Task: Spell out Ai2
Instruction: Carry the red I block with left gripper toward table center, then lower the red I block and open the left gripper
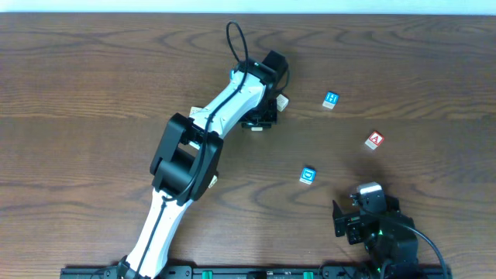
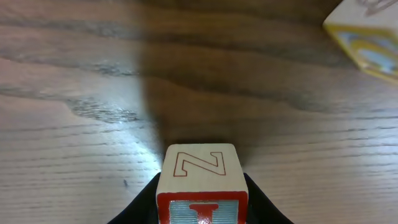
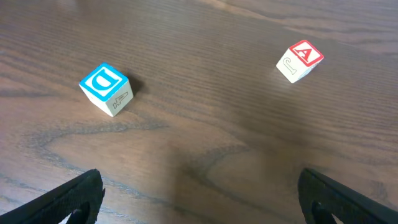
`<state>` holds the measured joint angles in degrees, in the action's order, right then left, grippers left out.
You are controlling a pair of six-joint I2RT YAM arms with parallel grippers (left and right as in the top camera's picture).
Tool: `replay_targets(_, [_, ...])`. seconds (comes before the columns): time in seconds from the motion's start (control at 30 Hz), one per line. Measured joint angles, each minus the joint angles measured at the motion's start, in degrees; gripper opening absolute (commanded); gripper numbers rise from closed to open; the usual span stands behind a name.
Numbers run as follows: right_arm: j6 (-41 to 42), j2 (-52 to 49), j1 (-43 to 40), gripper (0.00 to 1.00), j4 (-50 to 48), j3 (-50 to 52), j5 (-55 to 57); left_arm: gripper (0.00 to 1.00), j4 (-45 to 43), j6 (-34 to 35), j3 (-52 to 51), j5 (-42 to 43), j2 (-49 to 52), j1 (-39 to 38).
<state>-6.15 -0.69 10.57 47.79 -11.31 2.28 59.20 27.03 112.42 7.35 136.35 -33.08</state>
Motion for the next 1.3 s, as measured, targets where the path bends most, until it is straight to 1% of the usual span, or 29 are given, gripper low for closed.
replay_targets(0.03, [0.0, 0.0, 0.0, 0.99, 0.0, -0.02, 0.02, 0.12, -0.02, 0.02, -0.2, 0.0, 0.02, -0.04])
replay_targets(0.07, [0.0, 0.0, 0.0, 0.99, 0.0, -0.02, 0.02, 0.2, -0.13, 0.02, -0.22, -0.02, 0.04, -0.04])
replay_targets(0.17, [0.0, 0.0, 0.0, 0.99, 0.0, -0.02, 0.02, 0.32, -0.55, 0.02, -0.24, -0.2, 0.04, -0.02])
replay_targets(0.27, [0.02, 0.0, 0.0, 0.99, 0.0, 0.0, 0.02, 0.35, -0.72, 0.15, -0.24, -0.5, 0.04, -0.02])
replay_targets(0.33, [0.0, 0.0, 0.0, 0.99, 0.0, 0.0, 0.02, 0.42, -0.72, 0.2, -0.24, -0.55, 0.04, -0.02])
replay_targets(0.53, [0.0, 0.0, 0.0, 0.99, 0.0, 0.0, 0.02, 0.44, -0.72, 0.17, -0.24, -0.76, 0.04, -0.02])
replay_targets(0.57, [0.0, 0.0, 0.0, 0.99, 0.0, -0.02, 0.0, 0.46, -0.72, 0.2, -0.24, -0.87, 0.04, -0.02])
replay_targets(0.6, [0.0, 0.0, 0.0, 0.99, 0.0, 0.0, 0.02, 0.46, -0.72, 0.15, -0.24, -0.94, 0.04, -0.02])
replay_targets(0.67, [0.0, 0.0, 0.0, 0.99, 0.0, -0.02, 0.02, 0.4, -0.72, 0.2, -0.24, -1.25, 0.04, -0.02])
replay_targets(0.87, [0.0, 0.0, 0.0, 0.99, 0.0, -0.02, 0.02, 0.4, -0.72, 0.17, -0.22, -1.81, 0.04, 0.66])
replay_targets(1.0, [0.0, 0.0, 0.0, 0.99, 0.0, -0.02, 0.0, 0.44, -0.7, 0.11, -0.13, -0.83, 0.04, 2.47])
replay_targets(1.07, [0.02, 0.0, 0.0, 0.99, 0.0, -0.02, 0.0, 0.48, -0.74, -0.15, 0.28, 0.26, 0.04, 3.45])
replay_targets(1.13, [0.0, 0.0, 0.0, 0.99, 0.0, -0.02, 0.02, 0.55, -0.76, -1.07, 1.75, 1.57, 0.04, 4.57])
replay_targets(1.23, [0.0, 0.0, 0.0, 0.99, 0.0, -0.02, 0.02, 0.6, -0.96, -1.99, 2.91, 2.14, 0.04, 4.81])
replay_targets(1.3, [0.0, 0.0, 0.0, 0.99, 0.0, 0.0, 0.02, 0.62, -0.87, -2.25, 3.02, 2.84, 0.04, 4.61])
